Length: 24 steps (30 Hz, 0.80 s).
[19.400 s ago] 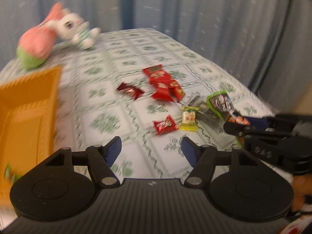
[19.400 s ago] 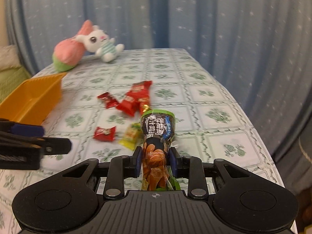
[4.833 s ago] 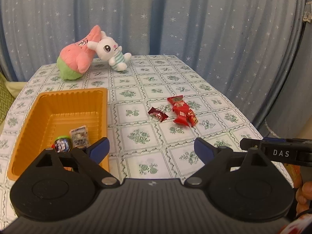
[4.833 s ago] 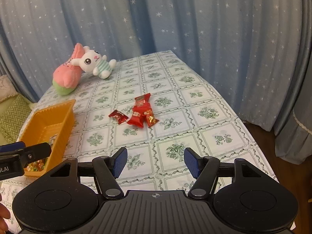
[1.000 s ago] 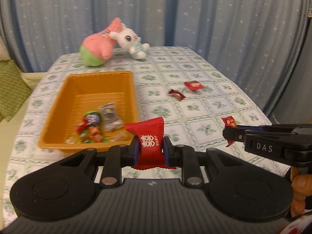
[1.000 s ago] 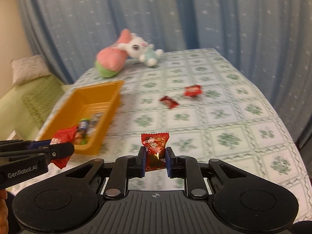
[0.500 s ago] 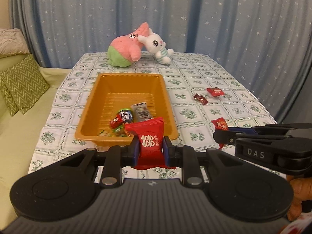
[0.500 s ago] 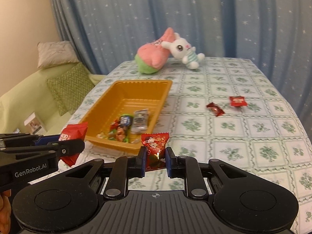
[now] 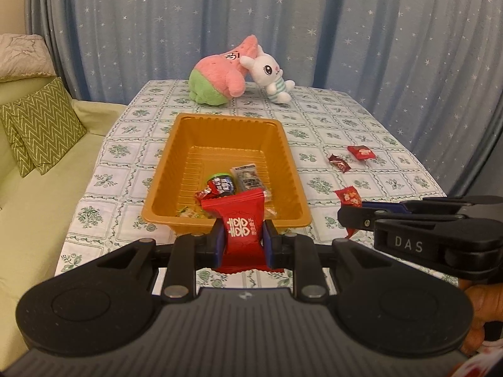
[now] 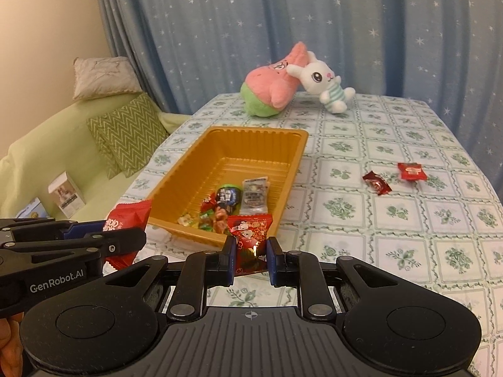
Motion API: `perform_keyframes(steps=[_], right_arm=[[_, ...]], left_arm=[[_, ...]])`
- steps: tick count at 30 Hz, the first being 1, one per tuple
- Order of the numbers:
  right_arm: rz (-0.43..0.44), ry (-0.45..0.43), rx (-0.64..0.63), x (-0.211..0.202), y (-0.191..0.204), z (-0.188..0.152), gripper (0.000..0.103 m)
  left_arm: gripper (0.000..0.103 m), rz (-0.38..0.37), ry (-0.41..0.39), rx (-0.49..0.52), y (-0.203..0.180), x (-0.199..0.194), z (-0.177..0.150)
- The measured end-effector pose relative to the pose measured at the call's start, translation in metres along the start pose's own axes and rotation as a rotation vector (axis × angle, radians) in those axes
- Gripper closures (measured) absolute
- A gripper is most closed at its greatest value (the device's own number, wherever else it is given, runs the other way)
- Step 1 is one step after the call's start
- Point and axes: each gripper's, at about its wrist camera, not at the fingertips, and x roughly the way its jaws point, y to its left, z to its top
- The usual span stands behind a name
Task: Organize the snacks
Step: 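Carry the red candy with the left tool toward the orange tray while the right tool carries its candy, then lower both held red candies into the tray and open the right tool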
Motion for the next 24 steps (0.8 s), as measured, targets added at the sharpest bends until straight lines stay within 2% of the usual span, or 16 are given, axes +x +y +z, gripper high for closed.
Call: perform_keyframes(steps=[24], right_arm=[[0.018,0.010,-0.028,0.059,0.020,0.048,0.083]], left_arm=[[0.081,0.001,0.009,0.033,0.039,0.038,0.043]])
